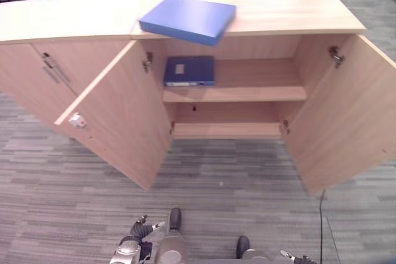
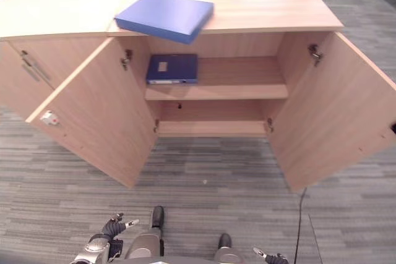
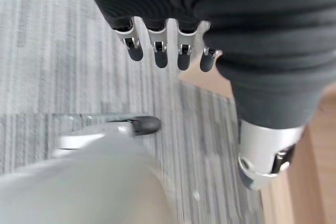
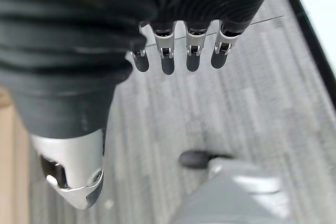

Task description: Put the empty folder in the office cabinet

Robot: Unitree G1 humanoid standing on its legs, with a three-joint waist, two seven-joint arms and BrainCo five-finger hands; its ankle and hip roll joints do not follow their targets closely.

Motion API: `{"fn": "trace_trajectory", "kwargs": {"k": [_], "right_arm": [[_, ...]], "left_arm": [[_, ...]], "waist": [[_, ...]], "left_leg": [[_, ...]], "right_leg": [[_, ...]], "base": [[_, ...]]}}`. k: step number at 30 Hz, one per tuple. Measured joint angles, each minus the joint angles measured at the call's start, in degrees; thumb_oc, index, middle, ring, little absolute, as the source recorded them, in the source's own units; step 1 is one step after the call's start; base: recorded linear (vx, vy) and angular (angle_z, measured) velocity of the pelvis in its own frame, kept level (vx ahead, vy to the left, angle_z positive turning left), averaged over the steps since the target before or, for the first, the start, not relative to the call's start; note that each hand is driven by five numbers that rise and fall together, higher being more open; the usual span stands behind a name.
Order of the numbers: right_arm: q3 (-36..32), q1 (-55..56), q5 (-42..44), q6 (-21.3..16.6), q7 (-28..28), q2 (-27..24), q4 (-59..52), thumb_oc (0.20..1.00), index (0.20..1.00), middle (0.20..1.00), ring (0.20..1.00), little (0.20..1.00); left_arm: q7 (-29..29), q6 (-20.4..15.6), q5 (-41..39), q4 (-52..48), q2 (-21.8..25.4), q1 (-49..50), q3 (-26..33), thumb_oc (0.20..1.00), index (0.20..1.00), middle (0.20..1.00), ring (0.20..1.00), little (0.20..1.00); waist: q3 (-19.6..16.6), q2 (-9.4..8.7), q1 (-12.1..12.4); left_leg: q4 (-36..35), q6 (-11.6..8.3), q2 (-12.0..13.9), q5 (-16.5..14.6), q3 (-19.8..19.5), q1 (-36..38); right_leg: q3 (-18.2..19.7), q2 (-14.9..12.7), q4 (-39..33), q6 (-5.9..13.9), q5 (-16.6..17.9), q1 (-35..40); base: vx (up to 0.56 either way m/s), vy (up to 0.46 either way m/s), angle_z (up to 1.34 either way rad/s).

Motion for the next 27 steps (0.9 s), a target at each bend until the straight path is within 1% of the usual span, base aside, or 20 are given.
{"fn": "trace_trajectory", "kwargs": {"k": [1,2,3,4,5,6,7,8,9,11,13,14,15,17,19,21,22,23,26,27], "right_arm": [[-0.5,0.0,-0.1,-0.1,0.1,-0.8,-0.1,1.0,1.0,1.0,1.0,1.0],[-0.6,0.2,-0.7,0.6,0.2,1.2,0.5,1.0,1.0,1.0,1.0,1.0],[-0.7,0.2,-1.8,1.0,0.3,3.2,0.8,1.0,1.0,1.0,1.0,1.0],[-1.1,-1.1,-2.2,0.4,0.1,3.2,0.7,1.0,1.0,1.0,1.0,1.0],[-0.9,-2.2,-2.2,-0.1,0.4,3.7,0.5,1.0,1.0,1.0,1.0,1.0],[-0.6,-3.5,-2.2,-0.1,0.5,4.3,0.5,1.0,1.0,1.0,1.0,1.0],[-0.9,-4.5,-2.2,-0.1,0.8,4.8,0.6,1.0,1.0,1.0,1.0,1.0],[-1.1,-5.1,-2.1,0.0,0.7,5.7,0.3,1.0,1.0,1.0,1.0,1.0],[0.2,-5.1,-2.2,0.0,1.1,6.9,-0.4,1.0,1.0,1.0,1.0,1.0],[1.7,-5.0,-2.2,0.0,1.1,7.1,-0.4,1.0,1.0,1.0,1.0,1.0],[2.5,-5.4,-2.2,-0.1,1.0,7.1,-0.5,1.0,1.0,1.0,1.0,1.0],[3.2,-5.7,-2.2,-0.1,0.9,6.8,-1.2,1.0,1.0,1.0,1.0,1.0],[3.3,-5.7,-2.2,-0.4,0.6,6.3,-2.7,1.0,1.0,1.0,1.0,1.0],[2.3,-5.7,-1.7,-0.4,0.7,6.2,-3.4,1.0,1.0,1.0,1.0,1.0],[1.8,-5.6,-1.8,-0.5,0.6,6.1,-4.5,1.0,1.0,1.0,1.0,1.0],[1.7,-5.3,-1.8,-0.4,0.6,6.0,-4.7,1.0,1.0,1.0,1.0,1.0],[1.7,-5.3,-1.8,-0.3,0.6,6.0,-4.6,1.0,1.0,1.0,1.0,1.0],[1.5,-5.5,-1.8,-0.4,0.6,6.0,-4.6,1.0,1.0,1.0,1.0,1.0],[0.4,-5.2,-1.6,-0.5,0.5,6.0,-4.6,1.0,1.0,1.0,1.0,1.0],[0.1,-5.1,-1.7,-0.3,0.4,6.0,-4.6,1.0,1.0,1.0,1.0,1.0]], "left_arm": [[0.1,0.3,0.0,0.2,-1.0,1.3,1.4,1.0,1.0,1.0,1.0,1.0],[0.0,-0.4,0.0,-0.3,0.4,2.3,1.7,1.0,1.0,1.0,1.0,1.0],[0.0,-0.4,0.1,0.0,2.6,3.8,2.1,1.0,1.0,1.0,1.0,1.0],[0.1,0.4,0.1,2.9,2.7,4.9,4.2,1.0,1.0,1.0,1.0,1.0],[0.2,0.5,0.1,2.6,3.2,5.3,4.3,1.0,1.0,1.0,1.0,1.0],[0.1,0.5,0.1,2.0,3.9,5.2,3.8,1.0,1.0,1.0,1.0,1.0],[0.1,0.5,0.2,2.0,4.2,4.8,3.8,1.0,1.0,1.0,1.0,1.0],[0.1,0.7,0.3,2.0,4.4,5.1,3.9,1.0,1.0,1.0,1.0,1.0],[0.0,0.8,0.3,0.4,5.5,4.8,3.6,1.0,1.0,1.0,1.0,1.0],[0.0,0.8,0.3,-0.2,6.4,3.8,3.4,1.0,1.0,1.0,1.0,1.0],[0.0,0.8,0.3,-0.6,6.9,2.3,3.3,1.0,1.0,1.0,1.0,1.0],[0.0,0.8,0.2,-1.3,6.8,1.3,3.3,1.0,1.0,1.0,1.0,1.0],[0.1,0.4,0.1,-3.2,6.3,0.9,3.2,1.0,1.0,1.0,1.0,1.0],[0.2,0.3,0.1,-3.6,5.7,-0.2,3.4,1.0,1.0,1.0,1.0,1.0],[0.1,0.6,0.1,-2.1,5.9,0.1,3.7,1.0,1.0,1.0,1.0,1.0],[0.3,0.5,0.1,-2.6,6.4,0.4,3.7,1.0,1.0,1.0,1.0,1.0],[0.5,0.5,0.1,-2.5,6.5,0.8,3.6,1.0,1.0,1.0,1.0,1.0],[0.6,0.6,0.1,-2.5,6.5,1.5,3.6,1.0,1.0,1.0,1.0,1.0],[1.1,0.8,0.1,-2.4,5.7,1.7,3.6,1.0,1.0,1.0,1.0,1.0],[1.1,0.8,0.1,-2.4,5.8,1.8,3.6,1.0,1.0,1.0,1.0,1.0]], "waist": [[-0.5,1.76,1.2],[-1.3,-0.02,2.3],[-3.5,-5.2,4.1],[-4.2,-5.02,3.7],[-4.9,-5.52,3.8],[-4.4,-5.41,3.9],[-3.7,-6.05,4.1],[-4.0,-5.34,3.9],[-4.3,-5.84,4.2],[-4.1,-6.14,3.9],[-3.5,-6.51,3.8],[-2.7,-5.73,3.7],[-1.1,-3.32,3.2],[-0.1,-1.82,2.3],[0.5,-0.9,1.6],[0.3,-1.81,1.4],[0.1,-2.09,1.4],[-0.1,-2.64,0.8],[0.2,-3.03,-1.4],[0.1,-3.4,-1.2]], "left_leg": [[3.2,-1.94,0.2,-0.1,3.0,-1.1],[5.8,-2.18,-1.7,-0.1,6.7,0.1],[8.7,-0.55,-6.2,0.0,10.1,-0.2],[18.1,4.81,-8.9,-4.6,8.9,-4.3],[22.2,6.0,-9.8,-7.5,9.2,-6.2],[23.7,7.03,-10.3,-8.9,9.8,-7.0],[23.9,7.91,-10.6,-9.4,10.1,-7.1],[22.4,8.37,-10.0,-8.3,10.4,-6.7],[17.4,8.98,-9.8,-7.0,11.4,-3.8],[13.0,10.27,-10.6,-5.2,11.8,-0.7],[10.5,11.18,-11.3,-4.6,12.4,1.4],[9.7,11.85,-11.2,-4.2,12.8,2.6],[6.7,13.03,-10.8,-3.6,13.4,4.7],[3.5,13.45,-11.1,-3.2,13.2,7.1],[-0.9,12.91,-11.8,-0.8,13.1,10.0],[-2.1,12.62,-13.1,-0.7,14.0,10.6],[-2.4,12.64,-13.5,-0.7,14.1,10.9],[-2.5,12.4,-14.4,-1.0,13.8,10.8],[-2.2,12.6,-15.0,-1.1,11.9,11.7],[-2.0,12.66,-15.0,-1.0,11.8,12.4]], "right_leg": [[3.3,-0.3,3.5,3.29,-1.6,0.4],[4.1,-2.0,12.9,1.2,-5.7,0.4],[6.0,-7.3,10.0,0.03,-9.0,1.7],[6.0,-9.4,8.6,-0.94,-10.7,4.5],[6.1,-10.1,8.7,-2.74,-10.5,4.2],[6.8,-10.7,8.9,-1.72,-8.3,3.9],[7.9,-10.7,10.1,1.14,-4.8,2.7],[8.6,-10.8,13.4,4.63,-2.3,0.1],[10.3,-10.3,17.2,7.18,-1.0,-3.2],[11.2,-10.0,22.1,9.35,2.5,-6.1],[10.8,-10.1,25.1,9.79,7.6,-9.0],[9.1,-10.3,27.2,10.48,10.0,-10.0],[4.8,-10.4,29.4,10.06,15.2,-11.6],[3.2,-10.4,32.5,10.21,11.4,-13.0],[2.6,-8.5,28.0,10.99,5.6,-12.6],[-0.5,-8.7,21.2,10.93,5.4,-12.8],[-1.9,-9.1,16.8,11.2,5.8,-12.5],[-2.4,-9.7,7.4,12.86,7.6,-11.5],[5.1,-10.4,2.8,13.32,11.8,-11.7],[5.1,-11.1,3.4,13.56,12.7,-12.1]], "base": [[0.59,0.591,0.22],[0.46,0.53,0.24],[0.33,0.428,0.46],[0.32,0.503,0.07],[0.29,0.488,0.23],[0.22,0.396,-0.02],[0.07,0.201,-0.15],[0.07,0.214,-0.29],[0.06,0.287,-0.32],[0.02,0.295,-0.2],[0.03,0.311,-0.14],[0.09,0.286,-0.35],[0.2,0.269,-0.32],[0.18,0.111,-0.17],[0.12,-0.05,-0.04],[0.15,-0.121,0.05],[0.23,-0.172,-0.05],[0.18,-0.127,0.07],[0.12,-0.174,0.33],[0.09,-0.244,0.28]]}}
